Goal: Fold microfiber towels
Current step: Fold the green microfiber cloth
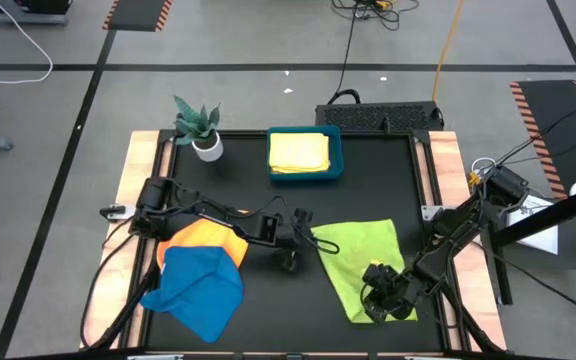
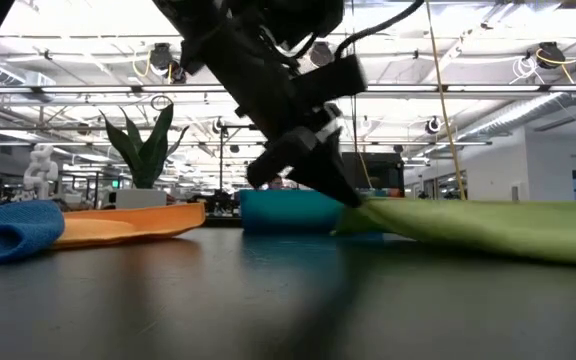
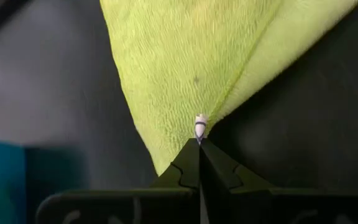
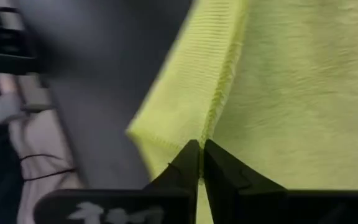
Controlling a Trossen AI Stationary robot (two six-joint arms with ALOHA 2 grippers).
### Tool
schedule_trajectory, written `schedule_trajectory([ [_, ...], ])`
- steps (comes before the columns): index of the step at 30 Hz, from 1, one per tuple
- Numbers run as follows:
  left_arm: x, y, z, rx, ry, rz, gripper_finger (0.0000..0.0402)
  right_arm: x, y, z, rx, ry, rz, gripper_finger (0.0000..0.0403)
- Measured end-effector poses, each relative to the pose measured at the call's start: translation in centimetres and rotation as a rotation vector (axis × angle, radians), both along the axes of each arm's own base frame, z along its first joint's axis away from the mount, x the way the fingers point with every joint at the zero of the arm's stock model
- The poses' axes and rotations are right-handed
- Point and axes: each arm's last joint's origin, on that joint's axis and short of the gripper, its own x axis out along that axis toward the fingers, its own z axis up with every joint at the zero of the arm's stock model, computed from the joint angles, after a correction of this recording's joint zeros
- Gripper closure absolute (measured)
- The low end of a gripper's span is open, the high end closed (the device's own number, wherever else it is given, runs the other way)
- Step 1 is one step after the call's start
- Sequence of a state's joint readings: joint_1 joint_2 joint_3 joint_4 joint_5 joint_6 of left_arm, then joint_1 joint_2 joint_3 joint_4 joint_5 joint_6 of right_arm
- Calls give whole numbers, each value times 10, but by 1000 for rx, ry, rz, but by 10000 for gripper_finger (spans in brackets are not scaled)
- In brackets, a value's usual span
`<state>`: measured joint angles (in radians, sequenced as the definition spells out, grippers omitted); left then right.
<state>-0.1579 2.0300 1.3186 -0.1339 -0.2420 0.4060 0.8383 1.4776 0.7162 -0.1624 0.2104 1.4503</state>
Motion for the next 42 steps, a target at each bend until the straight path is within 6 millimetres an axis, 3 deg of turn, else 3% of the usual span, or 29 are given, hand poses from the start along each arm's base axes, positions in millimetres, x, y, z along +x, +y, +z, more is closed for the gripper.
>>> schedule_trajectory([
  [5, -16, -11, 17, -9, 63, 26, 400, 12, 12, 23, 1, -157, 71, 400],
  [12, -63, -48, 78, -30, 60, 37, 400, 26, 21, 81, -102, -454, 184, 402],
  [21, -151, -104, 179, -159, -225, -98, 399, 40, 37, 166, -257, -895, 368, 402],
  [24, -180, -114, 208, -207, -363, -143, 400, 38, 41, 185, -318, -968, 420, 402],
  [27, -199, -115, 227, -249, -446, -158, 400, 36, 40, 191, -374, -987, 427, 402],
  [30, -206, -109, 232, -283, -450, -126, 400, 34, 33, 188, -429, -918, 357, 402],
  [34, -197, -92, 219, -310, -333, -23, 400, 29, 21, 172, -470, -718, 233, 403],
  [42, -144, -45, 153, -386, -30, 76, 401, 16, -8, 128, -483, -321, 10, 403],
])
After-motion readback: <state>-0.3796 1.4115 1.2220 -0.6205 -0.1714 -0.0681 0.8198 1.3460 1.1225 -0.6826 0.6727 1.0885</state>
